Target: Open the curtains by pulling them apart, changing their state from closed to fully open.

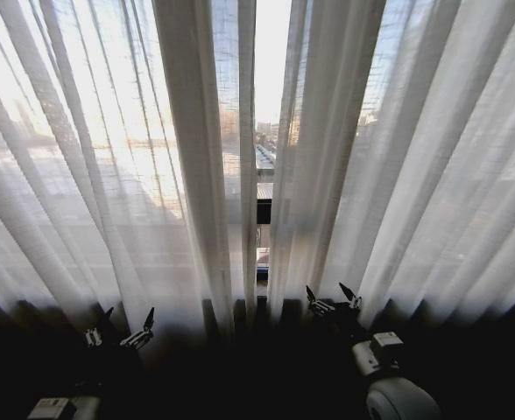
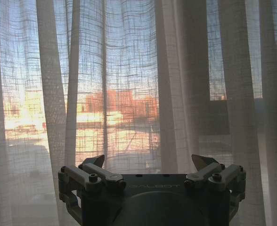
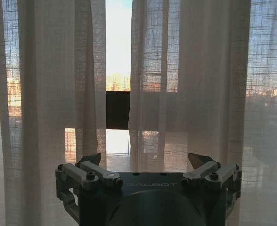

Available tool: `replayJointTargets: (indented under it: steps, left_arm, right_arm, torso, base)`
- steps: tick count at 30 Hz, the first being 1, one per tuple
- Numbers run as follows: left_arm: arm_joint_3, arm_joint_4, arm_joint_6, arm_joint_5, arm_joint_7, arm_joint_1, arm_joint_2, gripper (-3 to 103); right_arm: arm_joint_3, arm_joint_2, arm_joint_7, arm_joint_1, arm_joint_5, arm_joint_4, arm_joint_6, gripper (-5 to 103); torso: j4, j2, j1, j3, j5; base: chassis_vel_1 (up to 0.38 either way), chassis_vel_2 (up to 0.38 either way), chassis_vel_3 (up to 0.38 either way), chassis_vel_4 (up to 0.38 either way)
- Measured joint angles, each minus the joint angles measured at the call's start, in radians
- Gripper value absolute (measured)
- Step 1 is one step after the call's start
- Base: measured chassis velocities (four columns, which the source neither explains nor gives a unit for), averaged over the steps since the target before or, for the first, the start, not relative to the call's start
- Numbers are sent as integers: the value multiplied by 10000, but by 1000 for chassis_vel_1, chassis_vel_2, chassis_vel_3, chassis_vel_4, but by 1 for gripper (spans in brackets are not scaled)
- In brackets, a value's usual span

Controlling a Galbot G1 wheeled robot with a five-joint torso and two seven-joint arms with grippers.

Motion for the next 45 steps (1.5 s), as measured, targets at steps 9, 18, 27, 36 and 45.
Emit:
replayJointTargets:
  steps: [9,18,27,36,45]
  left_arm:
    - [-67,9,-34,-27,-20,23,-13,100]
    - [-384,-92,-12,-60,-21,208,-263,100]
    - [-778,-186,38,-415,-6,265,-765,100]
    - [-797,-259,9,-286,137,315,-1080,100]
    - [-708,-261,-49,-254,157,269,-1120,100]
  right_arm:
    - [-662,-101,120,573,257,-515,-41,100]
    - [-1360,-157,251,1946,772,-1878,-97,100]
    - [-1933,59,488,3748,884,-3453,-307,100]
    - [-2067,213,1410,5702,667,-5222,-373,100]
    - [-1878,47,2175,6041,528,-5645,-577,100]
  torso:
    - [-2,-3,11,3,5]
    - [-1,9,-18,-6,4]
    - [0,-1,4,3,4]
    - [0,2,-3,0,2]
    - [-4,1,-3,-1,3]
  base:
    - [-103,277,115,-291]
    - [6,-66,8,62]
    - [-5,18,4,-12]
    - [0,0,0,0]
    - [0,0,0,0]
